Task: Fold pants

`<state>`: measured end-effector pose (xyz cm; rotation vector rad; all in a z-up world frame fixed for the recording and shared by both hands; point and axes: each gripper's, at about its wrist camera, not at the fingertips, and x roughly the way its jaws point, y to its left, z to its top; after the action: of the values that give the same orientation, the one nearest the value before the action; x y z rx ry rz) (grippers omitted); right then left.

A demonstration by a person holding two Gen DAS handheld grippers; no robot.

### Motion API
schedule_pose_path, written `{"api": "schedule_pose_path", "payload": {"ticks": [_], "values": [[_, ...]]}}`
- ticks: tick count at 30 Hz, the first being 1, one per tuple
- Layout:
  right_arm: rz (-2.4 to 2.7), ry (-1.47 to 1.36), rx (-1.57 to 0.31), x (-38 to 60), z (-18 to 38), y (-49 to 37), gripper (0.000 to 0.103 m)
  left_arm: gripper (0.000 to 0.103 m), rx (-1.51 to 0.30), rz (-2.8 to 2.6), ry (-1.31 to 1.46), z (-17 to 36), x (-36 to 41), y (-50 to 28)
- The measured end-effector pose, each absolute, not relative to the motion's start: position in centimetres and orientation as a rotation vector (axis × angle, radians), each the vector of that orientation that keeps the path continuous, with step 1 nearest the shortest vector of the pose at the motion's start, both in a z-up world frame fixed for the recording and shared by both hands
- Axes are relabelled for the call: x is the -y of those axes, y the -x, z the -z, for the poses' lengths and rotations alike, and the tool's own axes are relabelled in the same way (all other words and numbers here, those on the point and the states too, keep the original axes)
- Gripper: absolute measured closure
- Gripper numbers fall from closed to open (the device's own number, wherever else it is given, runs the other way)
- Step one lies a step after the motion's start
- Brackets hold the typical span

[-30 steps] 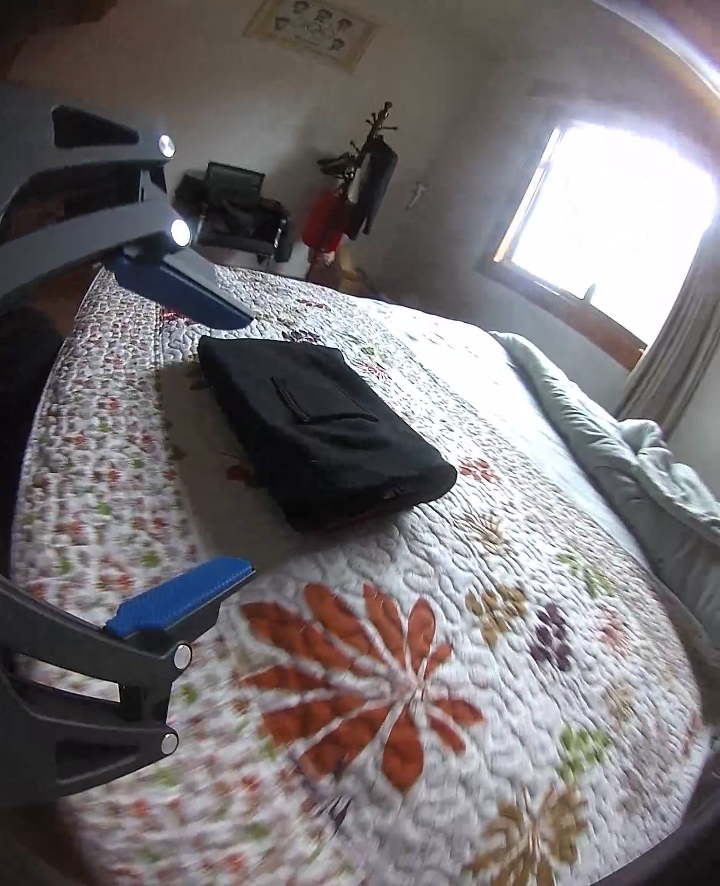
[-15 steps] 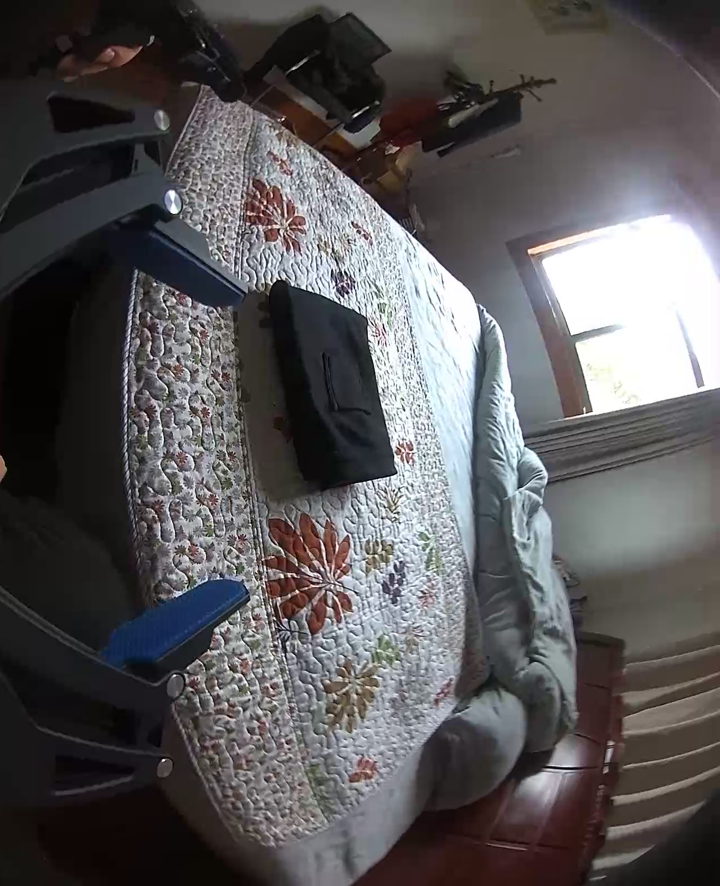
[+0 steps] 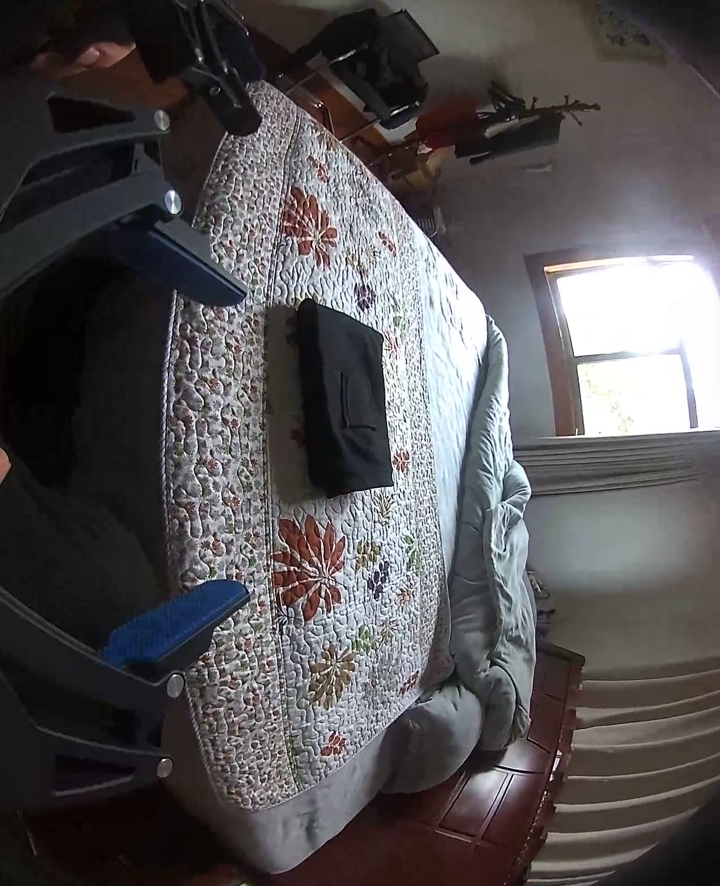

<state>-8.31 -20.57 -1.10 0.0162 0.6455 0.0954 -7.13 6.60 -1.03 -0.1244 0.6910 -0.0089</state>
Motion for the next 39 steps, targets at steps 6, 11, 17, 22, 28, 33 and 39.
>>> {"api": "schedule_pose_path", "payload": {"ticks": [6, 11, 17, 22, 28, 33, 39], "values": [[-0.111, -0.003, -0.641, 20.0, 1.3, 8.0, 0.004, 0.003, -0.681, 0.026, 0.101, 0.9, -5.3, 6.9], [-0.116, -0.001, -0.642, 19.9, 1.4, 7.2, 0.004, 0.003, -0.688, 0.019, 0.089, 1.3, -5.1, 6.2], [-0.116, 0.016, -0.64, 19.6, 1.6, 6.5, 0.004, 0.003, -0.685, -0.002, 0.082, 1.5, -5.1, 5.7], [-0.111, 0.027, -0.646, 19.5, 2.0, 6.1, 0.004, 0.003, -0.704, 0.015, 0.1, 1.9, -5.1, 5.1], [-0.108, 0.029, -0.654, 19.5, 2.2, 5.7, 0.004, 0.003, -0.729, 0.036, 0.135, 2.3, -5.3, 4.5], [-0.109, 0.029, -0.661, 19.5, 2.5, 5.2, 0.004, 0.003, -0.729, 0.013, 0.113, 2.4, -5.1, 4.1], [-0.111, 0.018, -0.669, 19.6, 2.8, 4.5, 0.004, 0.003, -0.717, 0.008, 0.097, 2.1, -4.7, 4.0]]}}
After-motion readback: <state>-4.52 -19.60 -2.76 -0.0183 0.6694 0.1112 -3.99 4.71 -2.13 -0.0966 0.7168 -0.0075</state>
